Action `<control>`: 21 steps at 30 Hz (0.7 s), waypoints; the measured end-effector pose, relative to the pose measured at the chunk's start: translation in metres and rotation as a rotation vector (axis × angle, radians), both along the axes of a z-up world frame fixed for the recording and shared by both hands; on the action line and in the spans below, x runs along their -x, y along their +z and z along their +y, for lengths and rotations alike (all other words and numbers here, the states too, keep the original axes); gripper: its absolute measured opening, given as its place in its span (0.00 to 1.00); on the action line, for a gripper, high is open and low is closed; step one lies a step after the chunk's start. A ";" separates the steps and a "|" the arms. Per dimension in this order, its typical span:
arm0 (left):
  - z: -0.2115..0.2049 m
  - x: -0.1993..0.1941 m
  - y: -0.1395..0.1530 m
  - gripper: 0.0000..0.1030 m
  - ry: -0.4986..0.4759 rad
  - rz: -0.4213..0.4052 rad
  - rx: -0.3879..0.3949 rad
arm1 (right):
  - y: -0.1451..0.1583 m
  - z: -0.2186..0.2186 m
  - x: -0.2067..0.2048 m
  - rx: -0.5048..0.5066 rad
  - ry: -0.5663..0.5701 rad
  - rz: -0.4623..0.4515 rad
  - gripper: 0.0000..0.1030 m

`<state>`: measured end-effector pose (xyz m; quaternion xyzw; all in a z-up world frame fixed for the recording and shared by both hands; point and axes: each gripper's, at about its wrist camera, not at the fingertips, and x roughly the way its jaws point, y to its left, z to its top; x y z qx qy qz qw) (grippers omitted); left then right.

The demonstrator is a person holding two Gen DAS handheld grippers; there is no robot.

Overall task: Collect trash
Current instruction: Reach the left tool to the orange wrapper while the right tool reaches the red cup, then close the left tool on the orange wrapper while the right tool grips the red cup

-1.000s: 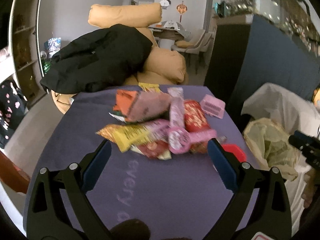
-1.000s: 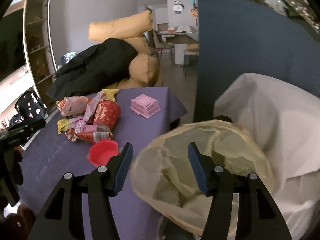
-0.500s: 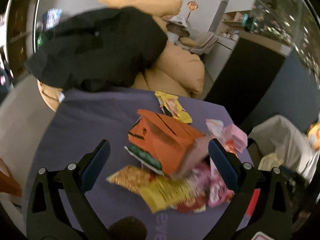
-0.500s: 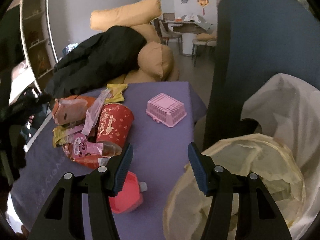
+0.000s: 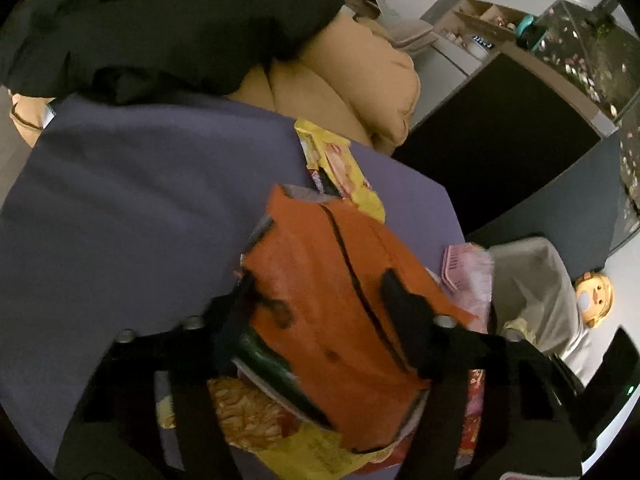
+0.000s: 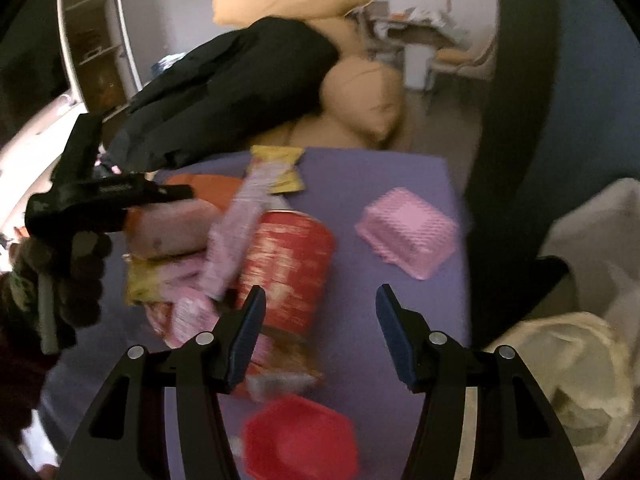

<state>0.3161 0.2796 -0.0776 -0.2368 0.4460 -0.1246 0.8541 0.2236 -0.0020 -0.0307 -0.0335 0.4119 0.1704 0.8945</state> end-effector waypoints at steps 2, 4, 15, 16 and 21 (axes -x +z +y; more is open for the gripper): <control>0.000 0.005 0.002 0.36 -0.009 -0.011 0.004 | -0.004 0.015 -0.012 0.002 0.036 0.032 0.53; 0.004 0.011 0.004 0.30 -0.009 -0.024 0.013 | -0.008 0.026 -0.024 0.022 0.051 0.056 0.53; 0.007 0.049 0.022 0.18 -0.008 -0.112 -0.011 | -0.020 0.029 -0.049 -0.012 0.064 0.145 0.52; 0.006 0.053 0.026 0.17 -0.009 -0.126 -0.019 | -0.017 0.027 -0.044 -0.011 0.069 0.124 0.51; -0.007 0.071 0.049 0.15 -0.022 -0.186 -0.042 | 0.009 0.007 -0.019 -0.063 0.047 0.005 0.50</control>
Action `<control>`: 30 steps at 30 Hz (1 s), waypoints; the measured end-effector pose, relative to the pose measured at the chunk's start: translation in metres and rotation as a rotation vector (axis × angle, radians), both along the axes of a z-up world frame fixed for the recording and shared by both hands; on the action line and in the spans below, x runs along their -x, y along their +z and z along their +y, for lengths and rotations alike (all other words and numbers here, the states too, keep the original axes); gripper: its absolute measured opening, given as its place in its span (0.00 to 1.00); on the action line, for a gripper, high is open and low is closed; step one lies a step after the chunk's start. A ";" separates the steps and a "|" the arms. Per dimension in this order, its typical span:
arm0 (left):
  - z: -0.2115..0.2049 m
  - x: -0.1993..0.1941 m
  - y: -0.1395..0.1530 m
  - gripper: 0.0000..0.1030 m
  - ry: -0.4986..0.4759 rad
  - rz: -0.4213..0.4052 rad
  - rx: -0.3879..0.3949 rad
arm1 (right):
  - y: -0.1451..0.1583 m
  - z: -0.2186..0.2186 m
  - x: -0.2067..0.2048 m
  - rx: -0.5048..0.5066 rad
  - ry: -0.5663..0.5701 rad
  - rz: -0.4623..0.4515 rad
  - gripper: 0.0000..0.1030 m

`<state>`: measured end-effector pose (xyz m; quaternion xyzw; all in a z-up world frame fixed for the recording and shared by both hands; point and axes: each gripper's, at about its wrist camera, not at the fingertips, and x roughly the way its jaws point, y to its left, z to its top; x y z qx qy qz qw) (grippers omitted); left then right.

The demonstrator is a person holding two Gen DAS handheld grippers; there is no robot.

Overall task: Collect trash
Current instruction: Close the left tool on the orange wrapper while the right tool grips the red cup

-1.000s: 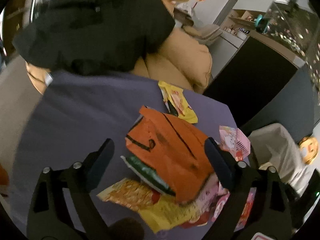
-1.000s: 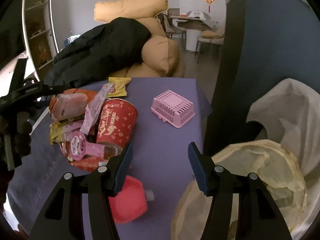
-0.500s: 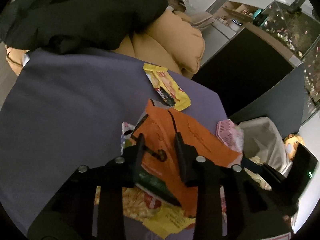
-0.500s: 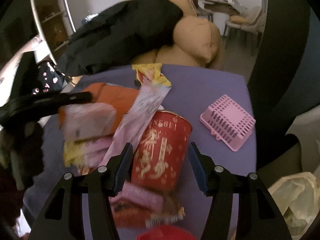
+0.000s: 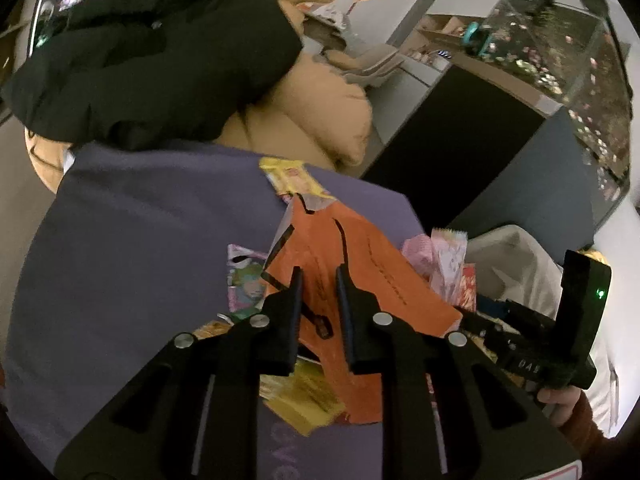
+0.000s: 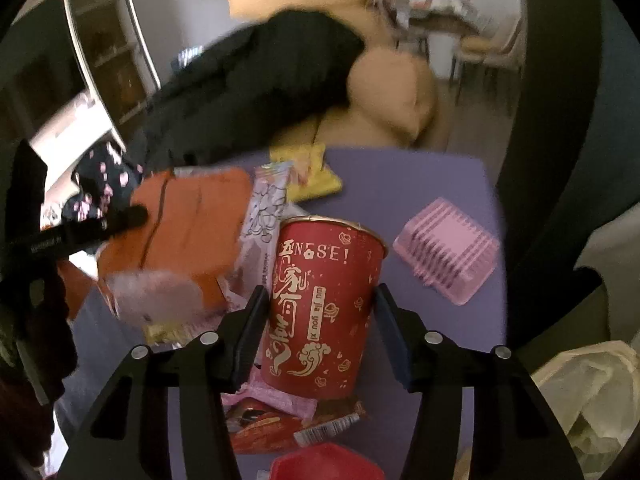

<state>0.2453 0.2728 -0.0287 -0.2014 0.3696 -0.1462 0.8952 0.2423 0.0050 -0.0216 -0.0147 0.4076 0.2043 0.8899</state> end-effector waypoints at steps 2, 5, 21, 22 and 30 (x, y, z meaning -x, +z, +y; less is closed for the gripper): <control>-0.008 0.012 0.014 0.13 0.007 -0.046 -0.036 | 0.015 -0.006 0.011 0.010 -0.015 -0.072 0.50; -0.022 0.029 0.030 0.09 0.026 -0.116 -0.102 | 0.031 -0.016 0.027 0.006 -0.023 -0.134 0.50; -0.037 0.067 0.034 0.41 0.062 -0.118 -0.155 | 0.033 -0.040 0.044 -0.008 0.016 -0.068 0.51; -0.036 0.067 0.030 0.43 0.060 -0.108 -0.159 | 0.031 -0.039 0.040 -0.003 0.027 -0.067 0.51; -0.017 0.076 0.015 0.49 0.097 -0.117 -0.201 | -0.024 -0.030 -0.022 0.077 0.031 0.088 0.52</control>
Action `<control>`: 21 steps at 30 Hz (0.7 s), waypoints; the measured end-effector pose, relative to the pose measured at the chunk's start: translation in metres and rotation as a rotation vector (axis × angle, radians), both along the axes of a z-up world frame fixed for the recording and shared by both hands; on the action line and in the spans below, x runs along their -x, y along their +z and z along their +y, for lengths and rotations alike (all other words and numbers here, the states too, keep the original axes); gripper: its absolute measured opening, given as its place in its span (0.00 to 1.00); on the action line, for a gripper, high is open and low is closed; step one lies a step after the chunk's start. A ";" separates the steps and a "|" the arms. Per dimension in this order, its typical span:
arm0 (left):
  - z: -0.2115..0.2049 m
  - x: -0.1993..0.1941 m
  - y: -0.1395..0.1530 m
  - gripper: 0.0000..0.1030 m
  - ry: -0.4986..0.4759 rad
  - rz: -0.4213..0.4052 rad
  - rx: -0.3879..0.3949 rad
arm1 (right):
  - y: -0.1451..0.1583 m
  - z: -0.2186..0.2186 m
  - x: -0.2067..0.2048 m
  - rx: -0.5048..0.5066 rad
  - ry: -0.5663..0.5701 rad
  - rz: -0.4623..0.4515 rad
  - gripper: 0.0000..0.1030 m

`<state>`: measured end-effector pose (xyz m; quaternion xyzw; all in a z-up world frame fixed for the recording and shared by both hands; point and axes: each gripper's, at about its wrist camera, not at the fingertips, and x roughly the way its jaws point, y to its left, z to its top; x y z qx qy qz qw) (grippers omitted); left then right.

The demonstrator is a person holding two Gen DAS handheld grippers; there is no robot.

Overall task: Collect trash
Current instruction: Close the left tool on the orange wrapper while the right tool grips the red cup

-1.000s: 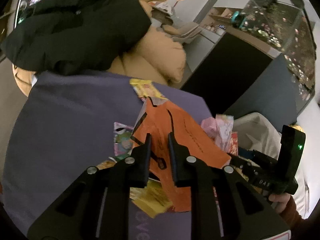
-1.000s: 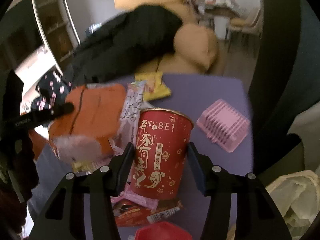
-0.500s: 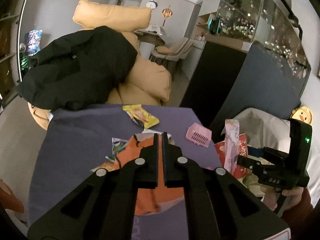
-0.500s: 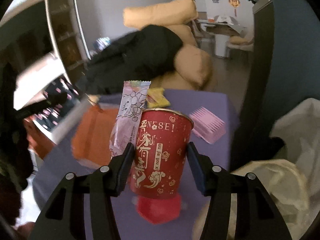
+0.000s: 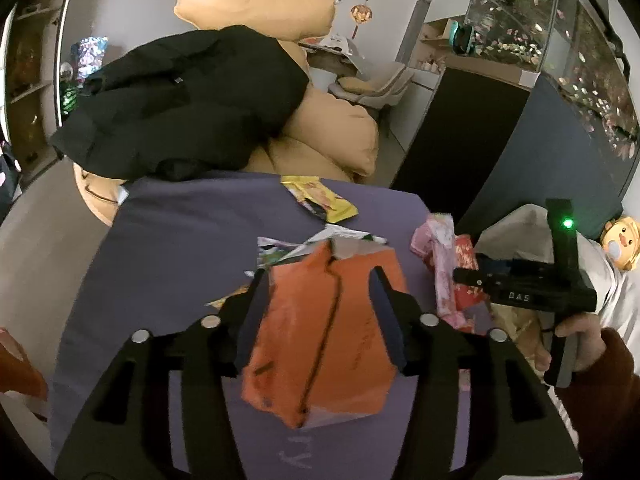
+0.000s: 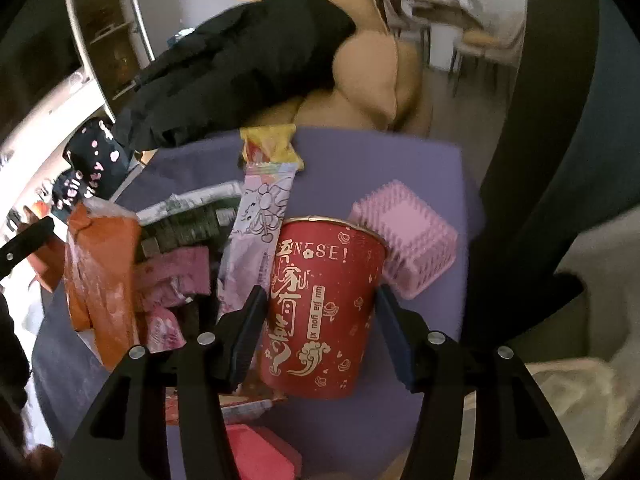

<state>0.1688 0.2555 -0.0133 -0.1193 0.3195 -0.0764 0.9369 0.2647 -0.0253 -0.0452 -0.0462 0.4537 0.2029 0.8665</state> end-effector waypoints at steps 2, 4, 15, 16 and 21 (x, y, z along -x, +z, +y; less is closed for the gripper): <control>0.010 0.004 -0.006 0.50 0.011 0.003 -0.014 | -0.007 -0.002 0.004 -0.013 0.002 -0.011 0.54; 0.018 0.006 -0.013 0.51 0.005 0.012 -0.009 | -0.008 -0.002 0.007 -0.010 -0.001 -0.029 0.55; 0.029 0.011 -0.037 0.52 -0.016 0.031 0.077 | -0.016 0.003 0.006 0.021 -0.005 0.032 0.55; 0.028 0.012 -0.037 0.52 -0.017 0.032 0.080 | -0.015 0.000 0.007 0.007 -0.009 0.025 0.55; 0.022 0.017 -0.036 0.53 -0.052 0.019 0.061 | 0.016 -0.016 0.023 -0.069 -0.057 -0.085 0.53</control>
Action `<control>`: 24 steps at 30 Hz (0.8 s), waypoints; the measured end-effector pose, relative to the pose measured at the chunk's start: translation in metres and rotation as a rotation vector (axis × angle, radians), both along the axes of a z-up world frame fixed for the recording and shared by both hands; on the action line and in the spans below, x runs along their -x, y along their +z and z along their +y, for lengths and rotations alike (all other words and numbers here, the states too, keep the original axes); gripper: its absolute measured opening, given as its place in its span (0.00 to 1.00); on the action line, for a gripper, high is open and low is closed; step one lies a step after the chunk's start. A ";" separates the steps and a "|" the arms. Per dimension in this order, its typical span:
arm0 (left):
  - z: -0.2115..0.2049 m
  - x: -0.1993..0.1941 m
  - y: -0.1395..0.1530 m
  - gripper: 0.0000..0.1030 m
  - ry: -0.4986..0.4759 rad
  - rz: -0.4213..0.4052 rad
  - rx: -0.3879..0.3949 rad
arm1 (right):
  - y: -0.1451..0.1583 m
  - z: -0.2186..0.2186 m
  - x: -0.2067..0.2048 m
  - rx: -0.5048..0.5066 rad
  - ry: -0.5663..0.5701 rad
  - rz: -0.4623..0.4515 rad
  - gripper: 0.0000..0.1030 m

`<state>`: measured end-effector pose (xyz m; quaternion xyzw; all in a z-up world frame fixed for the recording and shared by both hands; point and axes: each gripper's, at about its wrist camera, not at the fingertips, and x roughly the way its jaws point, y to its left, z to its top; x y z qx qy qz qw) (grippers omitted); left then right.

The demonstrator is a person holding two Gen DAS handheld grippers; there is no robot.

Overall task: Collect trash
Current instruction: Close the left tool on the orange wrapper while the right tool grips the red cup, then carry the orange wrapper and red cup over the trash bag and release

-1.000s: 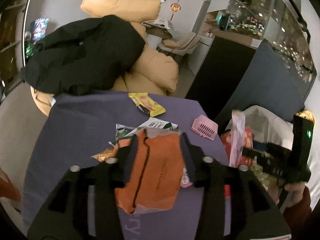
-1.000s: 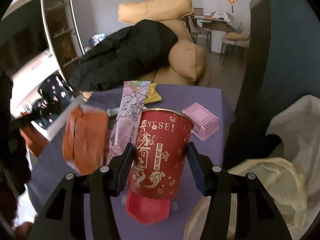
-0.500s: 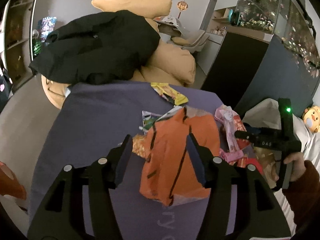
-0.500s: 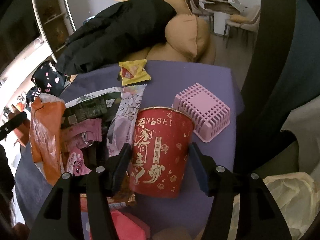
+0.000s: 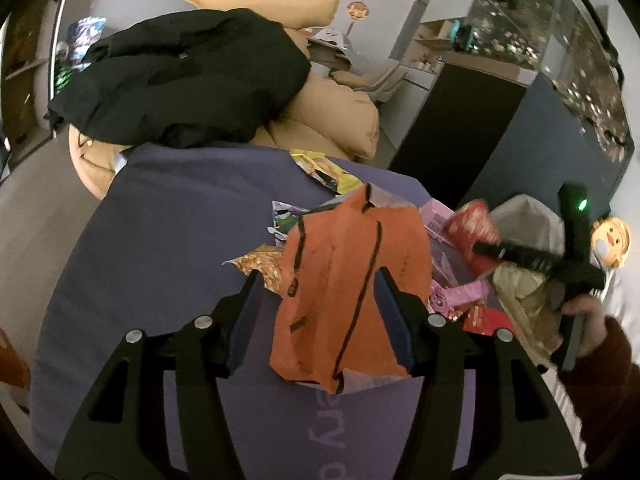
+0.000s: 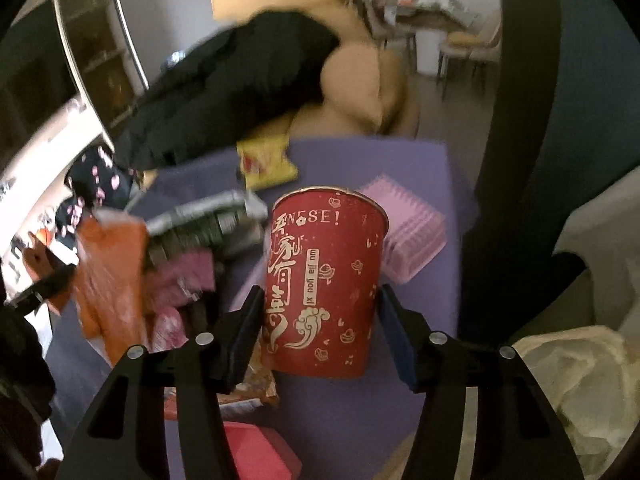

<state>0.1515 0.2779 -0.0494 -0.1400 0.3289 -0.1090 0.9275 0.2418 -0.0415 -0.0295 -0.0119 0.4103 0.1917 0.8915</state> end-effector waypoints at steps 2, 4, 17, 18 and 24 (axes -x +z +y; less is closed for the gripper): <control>-0.004 0.001 0.001 0.53 -0.018 -0.009 -0.016 | 0.018 -0.003 0.009 -0.003 -0.002 -0.052 0.53; -0.009 -0.003 0.004 0.53 -0.033 -0.024 -0.031 | 0.029 -0.006 0.016 -0.009 0.005 -0.076 0.53; -0.045 -0.047 0.012 0.05 -0.065 0.046 -0.127 | 0.052 -0.042 0.055 0.000 -0.011 -0.160 0.53; -0.050 -0.044 0.019 0.05 -0.070 0.031 -0.137 | 0.057 -0.046 0.058 -0.007 -0.015 -0.170 0.53; -0.091 -0.023 0.087 0.03 -0.106 -0.138 -0.227 | 0.088 -0.079 0.085 -0.053 -0.050 -0.264 0.53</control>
